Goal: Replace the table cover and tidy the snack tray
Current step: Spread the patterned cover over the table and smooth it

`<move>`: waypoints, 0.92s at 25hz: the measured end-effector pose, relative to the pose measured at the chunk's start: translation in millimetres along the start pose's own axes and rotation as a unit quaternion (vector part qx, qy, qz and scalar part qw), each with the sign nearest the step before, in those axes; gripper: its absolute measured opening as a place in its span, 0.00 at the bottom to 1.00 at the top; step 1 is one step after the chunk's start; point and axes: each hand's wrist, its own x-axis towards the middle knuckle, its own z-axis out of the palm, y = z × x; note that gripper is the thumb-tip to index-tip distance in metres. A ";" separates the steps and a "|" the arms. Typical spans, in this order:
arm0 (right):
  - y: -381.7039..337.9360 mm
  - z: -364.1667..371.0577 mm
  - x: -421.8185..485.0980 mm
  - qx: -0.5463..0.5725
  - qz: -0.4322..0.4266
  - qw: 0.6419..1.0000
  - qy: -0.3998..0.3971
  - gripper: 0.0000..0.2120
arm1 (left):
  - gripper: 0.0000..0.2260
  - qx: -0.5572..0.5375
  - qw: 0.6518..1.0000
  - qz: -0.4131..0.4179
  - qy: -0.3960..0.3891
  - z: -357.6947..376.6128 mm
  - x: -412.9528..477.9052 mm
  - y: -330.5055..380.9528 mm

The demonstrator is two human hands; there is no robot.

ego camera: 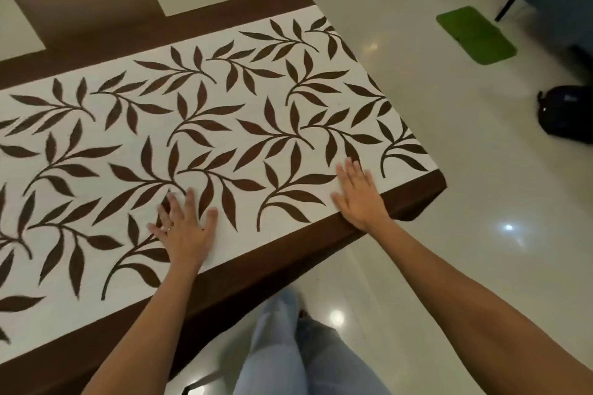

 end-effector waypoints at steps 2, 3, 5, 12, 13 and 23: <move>22.7 -5.7 7.8 -0.020 0.005 1.000 -0.006 0.32 | 0.31 0.002 1.000 -0.021 0.006 1.2 10.8 10.6; 28.8 -7.5 11.0 -0.023 0.003 1.000 -0.009 0.32 | 0.31 0.006 1.000 -0.026 0.009 2.6 13.3 14.6; 33.5 -9.7 17.5 -0.018 0.001 1.000 -0.016 0.33 | 0.32 0.008 0.999 -0.035 0.008 4.0 17.5 22.5; 59.2 -27.1 50.7 0.010 0.048 0.998 0.042 0.30 | 0.30 -0.013 0.997 0.071 0.016 -4.3 56.7 108.4; 67.9 -30.3 57.6 0.017 0.062 0.998 0.029 0.29 | 0.30 -0.011 0.996 0.087 -0.009 -3.2 67.0 127.4; 123.3 -55.8 110.0 -0.004 -0.078 0.995 -0.060 0.35 | 0.32 -0.014 1.000 -0.014 -0.023 36.9 115.6 286.8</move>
